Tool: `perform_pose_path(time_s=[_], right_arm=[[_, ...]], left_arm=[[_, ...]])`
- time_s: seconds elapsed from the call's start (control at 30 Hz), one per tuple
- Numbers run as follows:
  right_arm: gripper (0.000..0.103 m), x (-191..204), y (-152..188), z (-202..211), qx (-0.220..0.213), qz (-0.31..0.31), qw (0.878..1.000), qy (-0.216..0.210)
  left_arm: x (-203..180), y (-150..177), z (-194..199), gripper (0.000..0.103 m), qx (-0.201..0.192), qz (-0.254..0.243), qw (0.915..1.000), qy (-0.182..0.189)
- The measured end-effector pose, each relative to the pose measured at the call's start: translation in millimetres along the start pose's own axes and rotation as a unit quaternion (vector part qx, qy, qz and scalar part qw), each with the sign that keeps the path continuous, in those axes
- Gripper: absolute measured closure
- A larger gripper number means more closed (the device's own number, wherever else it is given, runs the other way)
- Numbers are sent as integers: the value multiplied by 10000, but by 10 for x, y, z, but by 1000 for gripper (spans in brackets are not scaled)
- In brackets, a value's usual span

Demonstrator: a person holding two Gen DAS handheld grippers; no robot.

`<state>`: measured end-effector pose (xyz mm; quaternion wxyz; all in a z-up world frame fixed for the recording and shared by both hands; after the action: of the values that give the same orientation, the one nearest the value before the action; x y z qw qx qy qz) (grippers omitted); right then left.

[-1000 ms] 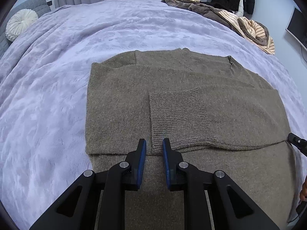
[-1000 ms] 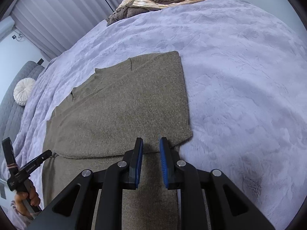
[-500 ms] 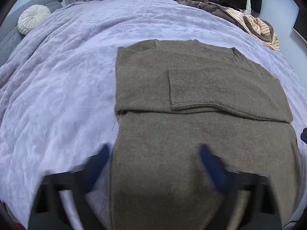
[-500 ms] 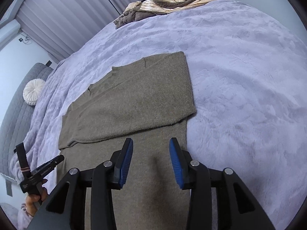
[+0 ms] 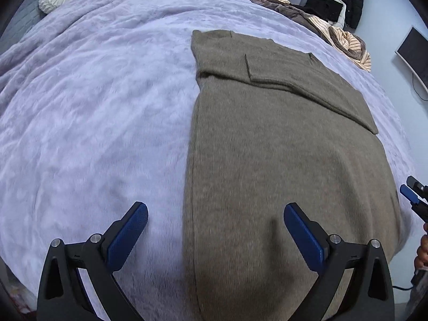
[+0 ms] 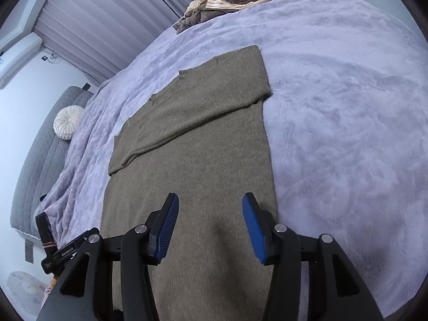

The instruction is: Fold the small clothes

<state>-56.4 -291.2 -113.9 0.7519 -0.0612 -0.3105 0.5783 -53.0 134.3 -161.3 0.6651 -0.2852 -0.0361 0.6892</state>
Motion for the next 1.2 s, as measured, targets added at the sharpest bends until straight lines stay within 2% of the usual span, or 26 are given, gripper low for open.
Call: perform_pose_path(time_s=[0.2, 0.33, 0.43, 0.57, 0.73, 0.8, 0.83, 0.87, 0.9, 0.93, 0.97, 1.1, 1.2], right_arm=[[49, -177, 379, 223, 31, -6, 9997, -260], [49, -247, 732, 363, 204, 203, 9981, -540], [47, -312, 983, 409, 371, 305, 9967, -650], [46, -363, 1281, 348, 693, 187, 9922, -1023], [44, -297, 1397, 147, 947, -82, 9832, -1561], [47, -277, 1421, 43, 1148, -259, 9782, -1710], [53, -249, 1437, 27, 1218, -264, 9757, -1800], [79, -204, 1456, 27, 1260, -193, 9738, -1884], [92, -185, 1482, 54, 1245, -153, 9726, -1960], [92, -146, 1472, 89, 1220, -168, 9696, -2115], [93, -97, 1442, 144, 1186, -231, 9638, -2377], [95, 46, 1234, 371, 856, -471, 9467, -3070], [95, 129, 1020, 488, 635, -706, 9336, -3454]], left_arm=[[22, 373, 150, 1, 65, 242, 9983, 522], [-68, 629, 152, 1, 295, 237, 9944, 986], [-158, 769, 153, 1, 424, 117, 9925, 1142], [-301, 901, 167, 1, 576, 12, 9885, 1401], [-432, 976, 113, 2, 742, -245, 9881, 1327], [-448, 994, 107, 14, 781, -271, 9885, 1268], [-440, 1004, 100, 32, 811, -332, 9891, 1181], [-418, 1008, 94, 47, 840, -382, 9895, 1117], [-401, 1004, 101, 56, 854, -366, 9887, 1181], [-390, 987, 128, 75, 878, -223, 9854, 1443], [-391, 975, 154, 88, 914, -42, 9805, 1737], [-414, 822, 350, 88, 652, 393, 9662, 2462], [-502, 630, 505, 88, 363, 504, 9571, 2830]])
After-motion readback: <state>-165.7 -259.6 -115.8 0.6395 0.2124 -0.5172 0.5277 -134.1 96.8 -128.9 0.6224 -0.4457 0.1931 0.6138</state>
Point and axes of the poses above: each gripper's, at about its wrist camera, not at the fingertips, and z roughly against the way its jaws point, x to its left, y to its underside, the point moved 8 cm from there along -z, roughly the way its jaws point, and after that the axes turned 9 degrees about y, right-handed, at the moved point
